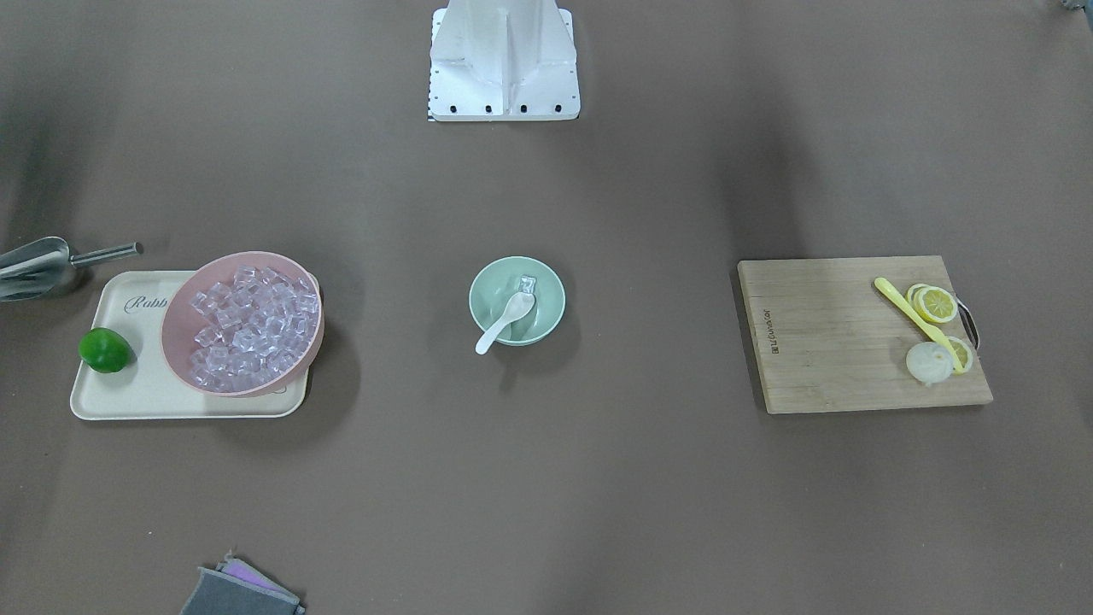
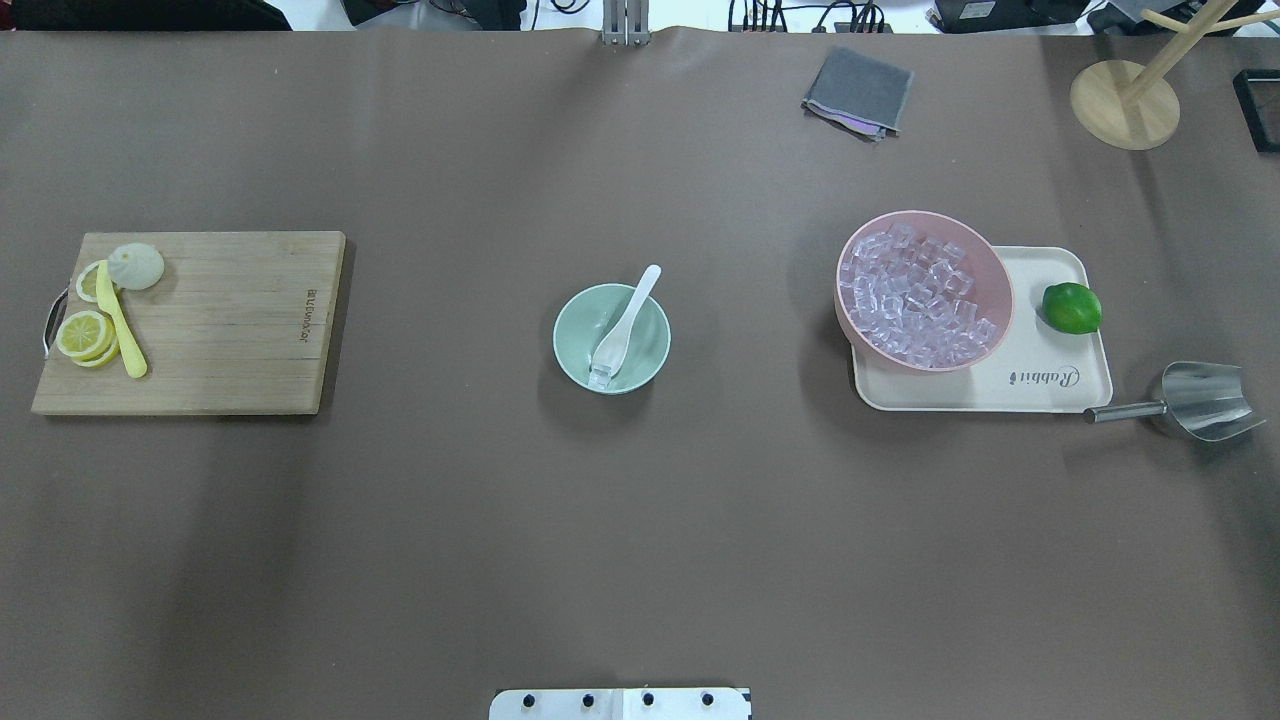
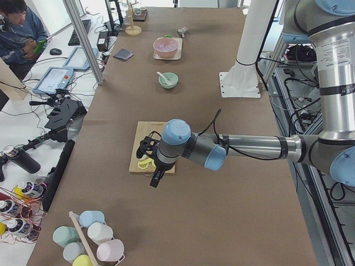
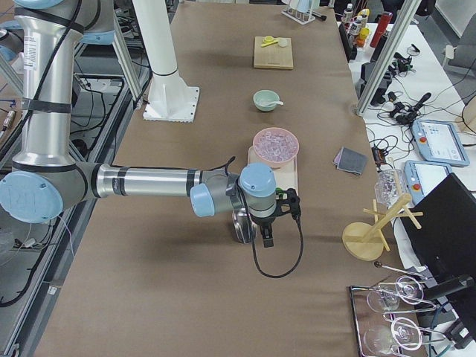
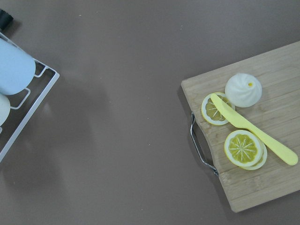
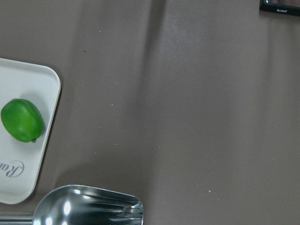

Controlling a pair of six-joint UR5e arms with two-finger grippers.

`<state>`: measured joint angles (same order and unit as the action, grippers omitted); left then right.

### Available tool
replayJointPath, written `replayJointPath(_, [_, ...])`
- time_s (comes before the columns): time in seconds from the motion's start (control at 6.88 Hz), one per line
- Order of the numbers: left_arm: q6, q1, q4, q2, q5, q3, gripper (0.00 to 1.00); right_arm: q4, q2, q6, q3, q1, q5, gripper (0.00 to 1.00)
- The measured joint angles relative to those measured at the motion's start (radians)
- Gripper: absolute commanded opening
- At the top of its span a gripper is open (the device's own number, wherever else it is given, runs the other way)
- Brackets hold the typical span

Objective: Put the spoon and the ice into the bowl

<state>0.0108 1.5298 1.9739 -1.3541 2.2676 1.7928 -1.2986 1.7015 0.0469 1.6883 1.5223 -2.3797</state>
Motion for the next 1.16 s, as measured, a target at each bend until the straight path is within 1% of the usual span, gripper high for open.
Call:
replayJointPath(0.44, [0.001, -0.002, 0.038, -0.004, -0.026, -0.014, 0.98, 0.002, -0.014, -0.020, -0.039, 0.006, -0.003, 1.00])
replayJointPath(0.87, [0.004, -0.001, 0.070, -0.020, -0.012, -0.033, 0.98, 0.002, -0.008, -0.015, -0.027, 0.017, -0.010, 1.00])
replayJointPath(1.16, [0.003, -0.003, 0.071, -0.060, -0.004, -0.057, 0.98, 0.002, 0.011, -0.018, -0.009, 0.027, -0.030, 1.00])
